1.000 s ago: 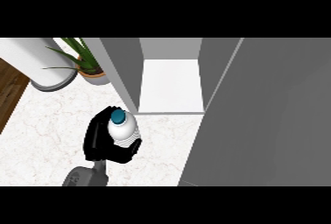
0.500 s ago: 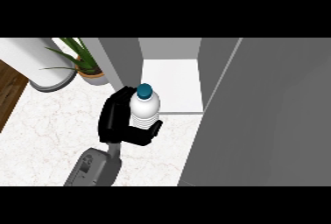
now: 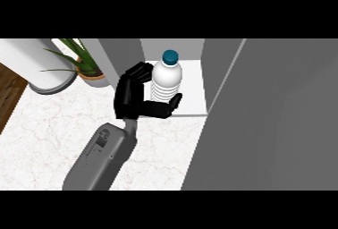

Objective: Pick up the bottled water, place it into the cabinet and close the cabinet

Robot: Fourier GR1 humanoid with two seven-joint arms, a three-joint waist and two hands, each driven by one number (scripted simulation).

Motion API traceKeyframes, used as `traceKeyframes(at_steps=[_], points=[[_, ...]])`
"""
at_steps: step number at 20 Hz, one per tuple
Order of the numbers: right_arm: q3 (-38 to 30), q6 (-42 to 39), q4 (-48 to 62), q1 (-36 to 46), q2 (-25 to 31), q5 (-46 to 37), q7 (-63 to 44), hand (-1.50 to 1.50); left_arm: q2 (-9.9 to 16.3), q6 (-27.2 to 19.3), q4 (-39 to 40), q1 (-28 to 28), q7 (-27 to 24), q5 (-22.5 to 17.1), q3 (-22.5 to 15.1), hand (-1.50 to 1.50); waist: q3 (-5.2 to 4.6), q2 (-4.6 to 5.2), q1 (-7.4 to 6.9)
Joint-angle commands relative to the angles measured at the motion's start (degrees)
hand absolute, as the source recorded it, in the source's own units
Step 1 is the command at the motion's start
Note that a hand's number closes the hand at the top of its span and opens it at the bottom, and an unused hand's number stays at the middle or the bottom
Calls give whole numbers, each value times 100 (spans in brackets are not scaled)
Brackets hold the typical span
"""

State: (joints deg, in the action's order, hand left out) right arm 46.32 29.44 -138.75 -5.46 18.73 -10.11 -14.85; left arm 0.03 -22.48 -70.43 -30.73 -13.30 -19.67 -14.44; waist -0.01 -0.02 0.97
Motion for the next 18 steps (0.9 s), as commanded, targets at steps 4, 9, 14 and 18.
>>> traceKeyframes(at_steps=[4, 9, 14, 18], points=[[259, -22, -822, -631, 429, -297, 137, -150, -2, -342, 1000, -925, -10, 159, 94, 150, 3, -2, 47], [313, 47, -549, -285, 186, -373, -94, -150, -2, -440, 1982, -1826, -31, 362, 416, 150, 0, 11, 59], [140, -32, -690, -278, 345, -178, -97, -150, -2, -397, 3191, -2269, -425, 365, 689, 150, -1, 35, 116], [113, 2, -626, -121, 184, -104, -151, -150, -2, -559, 3770, -2589, -618, 352, 831, 150, -2, 44, 115]])
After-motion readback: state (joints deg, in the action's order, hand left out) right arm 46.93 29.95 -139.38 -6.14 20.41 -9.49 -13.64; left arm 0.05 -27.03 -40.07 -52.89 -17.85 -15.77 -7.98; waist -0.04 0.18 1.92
